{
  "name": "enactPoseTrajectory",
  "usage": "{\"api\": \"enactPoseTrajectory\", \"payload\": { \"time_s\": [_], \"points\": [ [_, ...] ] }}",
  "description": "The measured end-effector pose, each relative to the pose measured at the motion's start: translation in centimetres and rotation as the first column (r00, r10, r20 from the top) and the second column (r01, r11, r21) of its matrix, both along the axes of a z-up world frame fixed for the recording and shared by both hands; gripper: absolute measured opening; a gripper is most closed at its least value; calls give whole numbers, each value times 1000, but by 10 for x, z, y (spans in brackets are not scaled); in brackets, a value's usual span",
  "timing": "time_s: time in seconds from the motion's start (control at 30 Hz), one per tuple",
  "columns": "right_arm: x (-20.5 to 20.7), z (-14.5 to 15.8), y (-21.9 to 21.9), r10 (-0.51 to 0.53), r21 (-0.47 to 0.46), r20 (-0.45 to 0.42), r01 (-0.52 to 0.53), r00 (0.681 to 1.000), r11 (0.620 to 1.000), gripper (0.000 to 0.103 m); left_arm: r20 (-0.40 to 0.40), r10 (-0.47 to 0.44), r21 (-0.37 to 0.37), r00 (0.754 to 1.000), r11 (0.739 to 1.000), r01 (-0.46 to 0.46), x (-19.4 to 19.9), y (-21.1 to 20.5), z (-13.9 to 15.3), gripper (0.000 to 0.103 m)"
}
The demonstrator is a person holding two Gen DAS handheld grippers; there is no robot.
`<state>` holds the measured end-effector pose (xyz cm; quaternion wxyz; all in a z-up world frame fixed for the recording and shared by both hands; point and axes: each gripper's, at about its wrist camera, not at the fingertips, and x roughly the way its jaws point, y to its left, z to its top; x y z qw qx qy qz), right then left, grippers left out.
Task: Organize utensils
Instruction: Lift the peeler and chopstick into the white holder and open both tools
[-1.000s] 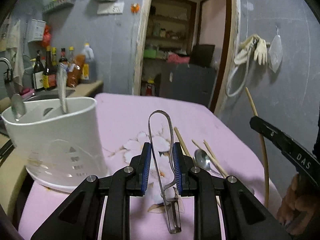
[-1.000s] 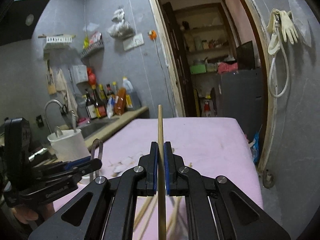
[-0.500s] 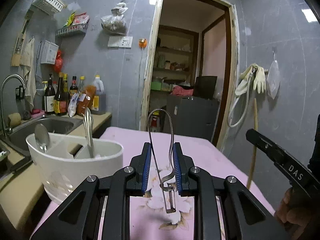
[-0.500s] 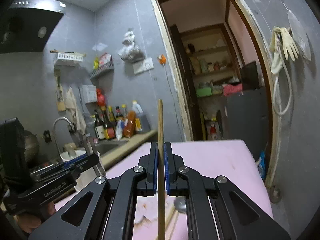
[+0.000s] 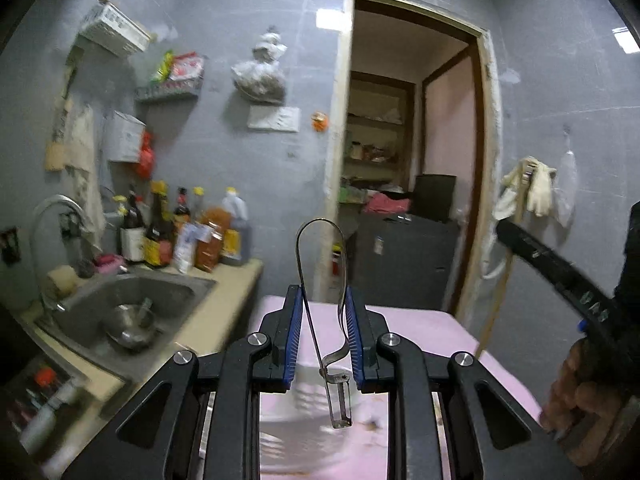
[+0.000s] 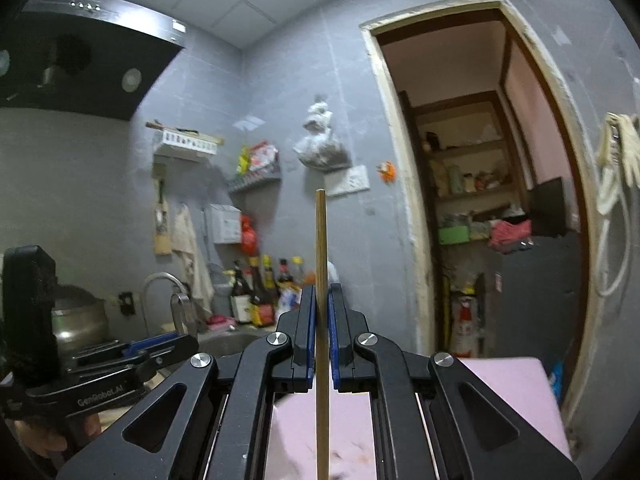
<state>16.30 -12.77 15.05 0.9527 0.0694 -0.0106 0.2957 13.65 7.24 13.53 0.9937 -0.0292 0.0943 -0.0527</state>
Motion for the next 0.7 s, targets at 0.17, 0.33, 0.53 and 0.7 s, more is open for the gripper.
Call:
{"api": "enactPoseTrajectory", "payload": {
  "time_s": [0.17,0.33,0.53,0.7],
  "points": [
    [5,22,30,50,16,48,-51,998,999,4,-11,107,45,994,993,-106,12,43,9,18],
    [17,32,60,86,28,63,-87,994,996,4,-32,159,63,987,986,-157,31,74,-1,18],
    [34,16,84,96,5,43,-96,994,995,4,-74,171,53,983,985,-167,51,89,-23,18],
    [48,-1,95,90,-21,10,-89,996,996,4,-106,161,45,981,987,-157,61,89,-40,18]
  ]
}}
